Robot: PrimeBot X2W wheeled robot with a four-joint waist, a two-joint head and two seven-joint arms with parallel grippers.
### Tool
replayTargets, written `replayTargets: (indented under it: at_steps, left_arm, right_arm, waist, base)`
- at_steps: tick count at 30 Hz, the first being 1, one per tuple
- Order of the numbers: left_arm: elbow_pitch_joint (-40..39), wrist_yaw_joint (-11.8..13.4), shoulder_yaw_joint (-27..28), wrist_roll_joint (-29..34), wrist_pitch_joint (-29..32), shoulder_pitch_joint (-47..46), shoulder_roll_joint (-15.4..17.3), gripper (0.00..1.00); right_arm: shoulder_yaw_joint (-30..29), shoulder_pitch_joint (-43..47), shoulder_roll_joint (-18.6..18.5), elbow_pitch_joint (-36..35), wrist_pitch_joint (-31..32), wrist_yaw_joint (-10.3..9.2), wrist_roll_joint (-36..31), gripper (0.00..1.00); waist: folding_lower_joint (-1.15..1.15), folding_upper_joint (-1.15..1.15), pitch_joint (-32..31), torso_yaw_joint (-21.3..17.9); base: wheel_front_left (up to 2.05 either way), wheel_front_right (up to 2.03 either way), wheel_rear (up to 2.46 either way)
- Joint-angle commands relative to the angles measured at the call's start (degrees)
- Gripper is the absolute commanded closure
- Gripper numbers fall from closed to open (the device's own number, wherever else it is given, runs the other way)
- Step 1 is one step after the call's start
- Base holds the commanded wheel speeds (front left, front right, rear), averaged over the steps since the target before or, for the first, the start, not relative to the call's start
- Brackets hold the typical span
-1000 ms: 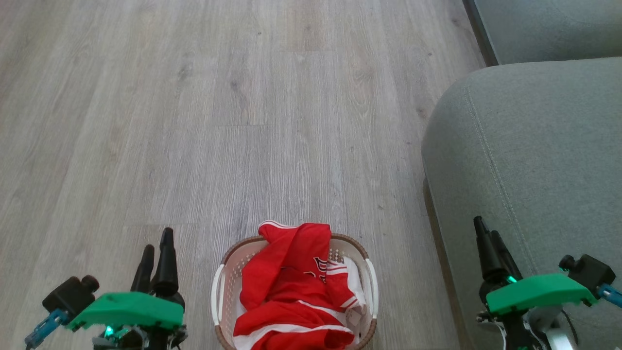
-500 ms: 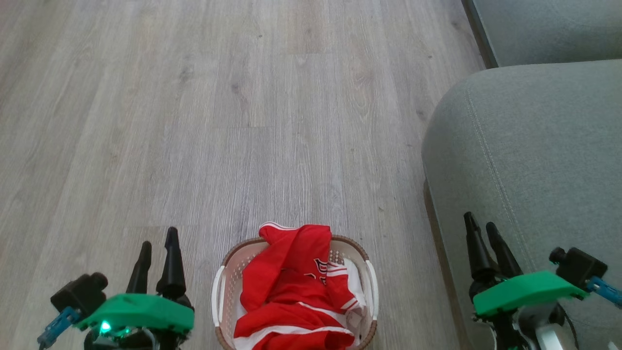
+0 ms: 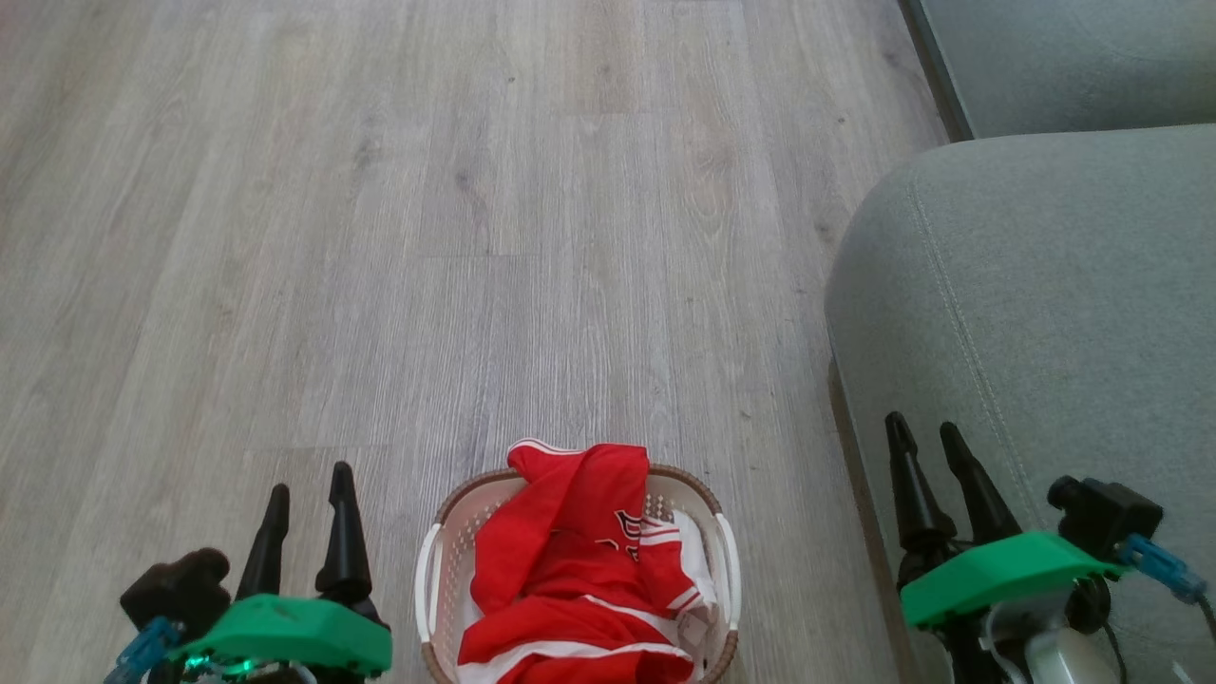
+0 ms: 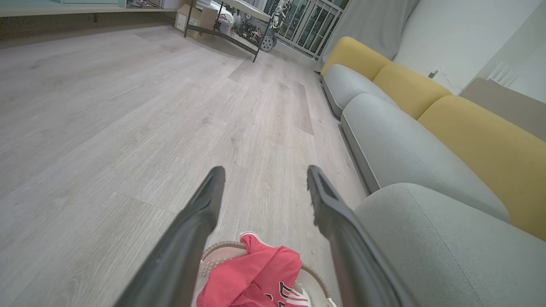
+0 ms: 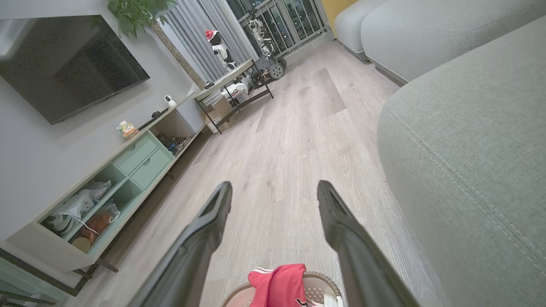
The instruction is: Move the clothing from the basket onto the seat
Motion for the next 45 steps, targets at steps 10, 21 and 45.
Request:
replayTargets:
  at_steps: [10, 21, 45]
  left_arm:
    - [-2.5, 1.2, 0.4, 7.5, -2.3, -0.5, 0.8, 0.0]
    - [-2.2, 2.4, 0.3, 12.4, -4.1, 0.4, 0.8, 0.0]
    - [-2.0, 3.7, -0.9, 20.4, -6.8, 1.4, 0.9, 0.0]
  right_arm:
    - [2.3, -2.1, -0.5, -3.0, -2.4, -0.01, -7.8, 0.0]
    - [3.1, -2.1, -0.6, -3.7, -4.2, -0.01, -15.3, 0.0]
    - [4.1, -2.2, -0.6, -3.8, -6.9, -0.01, -25.6, 0.0]
  waist:
    - [0.0, 0.0, -0.2, 0.1]
    - [0.0, 0.0, -0.3, 0.1]
    - [0.0, 0.0, 0.0, 0.1]
  base:
    - [0.0, 0.0, 0.0]
    - [0.0, 0.0, 0.0]
    - [0.0, 0.0, 0.0]
